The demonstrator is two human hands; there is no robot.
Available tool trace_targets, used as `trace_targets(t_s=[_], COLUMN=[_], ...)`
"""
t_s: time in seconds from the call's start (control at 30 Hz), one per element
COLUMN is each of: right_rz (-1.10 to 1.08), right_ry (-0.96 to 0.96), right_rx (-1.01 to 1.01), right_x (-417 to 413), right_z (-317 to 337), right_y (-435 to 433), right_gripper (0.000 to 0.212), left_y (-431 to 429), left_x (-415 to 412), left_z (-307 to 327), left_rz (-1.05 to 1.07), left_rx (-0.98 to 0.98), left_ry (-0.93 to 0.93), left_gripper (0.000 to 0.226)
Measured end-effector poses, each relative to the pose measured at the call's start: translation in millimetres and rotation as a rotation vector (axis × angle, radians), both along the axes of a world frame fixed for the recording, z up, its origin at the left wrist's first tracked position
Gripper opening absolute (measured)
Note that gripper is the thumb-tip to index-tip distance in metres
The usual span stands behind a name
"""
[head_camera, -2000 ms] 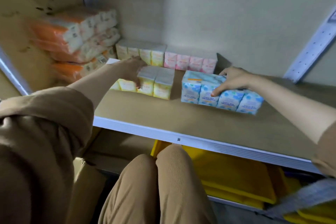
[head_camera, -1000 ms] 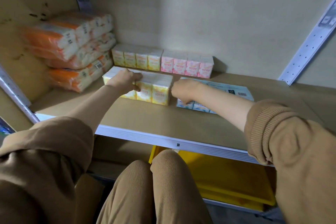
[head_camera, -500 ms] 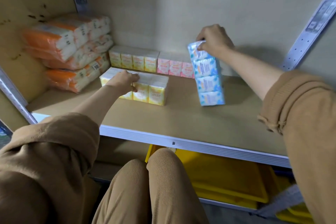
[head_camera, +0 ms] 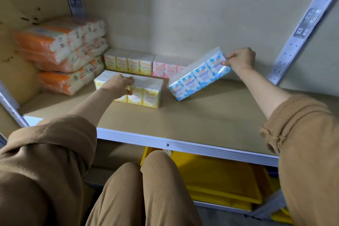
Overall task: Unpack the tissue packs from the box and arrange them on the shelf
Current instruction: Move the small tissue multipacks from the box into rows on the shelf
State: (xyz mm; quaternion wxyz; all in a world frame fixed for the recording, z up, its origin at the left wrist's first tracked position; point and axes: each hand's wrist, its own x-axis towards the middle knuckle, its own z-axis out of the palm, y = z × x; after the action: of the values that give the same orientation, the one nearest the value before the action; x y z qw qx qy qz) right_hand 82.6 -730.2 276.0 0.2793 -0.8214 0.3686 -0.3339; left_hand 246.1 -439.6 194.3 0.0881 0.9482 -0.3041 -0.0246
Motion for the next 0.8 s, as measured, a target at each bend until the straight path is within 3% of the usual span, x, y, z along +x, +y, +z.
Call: trace_targets(t_s=[0.17,0.27,0.33,0.4,0.43,0.57,0.7,0.8], right_rz=[-0.102,-0.079,-0.068,-0.032,-0.022,0.026,0.315,0.416], right_ry=[0.133,0.286,0.389,0.422,0.453,0.575,0.638,0.742], right_rx=[0.207,0.295,0.309,0.311,0.272,-0.074,-0.297,-0.448], right_x=[-23,-36,-40,-40,-39,-22,13,31], right_z=[-47,-65,-73,-70,-64,-39,-46,-70], right_y=[-30,-22,-21,-17,-14,4,38,56], right_gripper=[0.029,0.010,0.021,0.016,0.012,0.040,0.049,0.053], left_y=[-2,-2,-3,-3,-3,-1,3,3], left_x=[0,-1,-1,-2,-1,0,-2,-2], left_z=[0,1,0,-1,-2,-3,-4,-6], left_rz=[-0.004,0.007,0.010,0.012,0.011,-0.007,-0.041,-0.052], left_rx=[-0.012,-0.007,-0.006,0.003,0.005,0.004,0.050,0.080], left_ry=[0.009,0.004,0.003,0.002,0.000,-0.002,-0.046,-0.089], left_gripper=[0.062,0.062,0.062,0.062,0.063,0.063,0.064,0.067])
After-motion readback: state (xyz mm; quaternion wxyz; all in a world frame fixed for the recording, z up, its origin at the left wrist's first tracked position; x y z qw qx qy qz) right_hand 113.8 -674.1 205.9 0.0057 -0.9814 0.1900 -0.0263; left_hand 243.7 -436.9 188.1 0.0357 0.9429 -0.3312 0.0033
